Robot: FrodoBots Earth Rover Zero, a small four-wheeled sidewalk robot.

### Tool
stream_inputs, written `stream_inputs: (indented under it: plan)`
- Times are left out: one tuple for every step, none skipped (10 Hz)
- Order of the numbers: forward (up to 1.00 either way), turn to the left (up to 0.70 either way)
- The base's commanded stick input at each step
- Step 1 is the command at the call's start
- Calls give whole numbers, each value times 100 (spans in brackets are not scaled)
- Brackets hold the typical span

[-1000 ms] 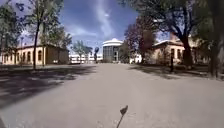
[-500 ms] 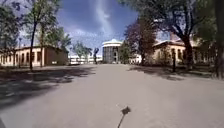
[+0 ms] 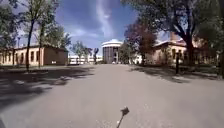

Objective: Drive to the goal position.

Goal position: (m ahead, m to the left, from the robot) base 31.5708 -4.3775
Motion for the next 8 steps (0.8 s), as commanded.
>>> stream_inputs:
  plan:
    - [70,6]
    - [70,6]
    - [70,6]
    - [70,6]
    - [70,6]
    - [70,6]
    - [70,6]
    - [70,6]
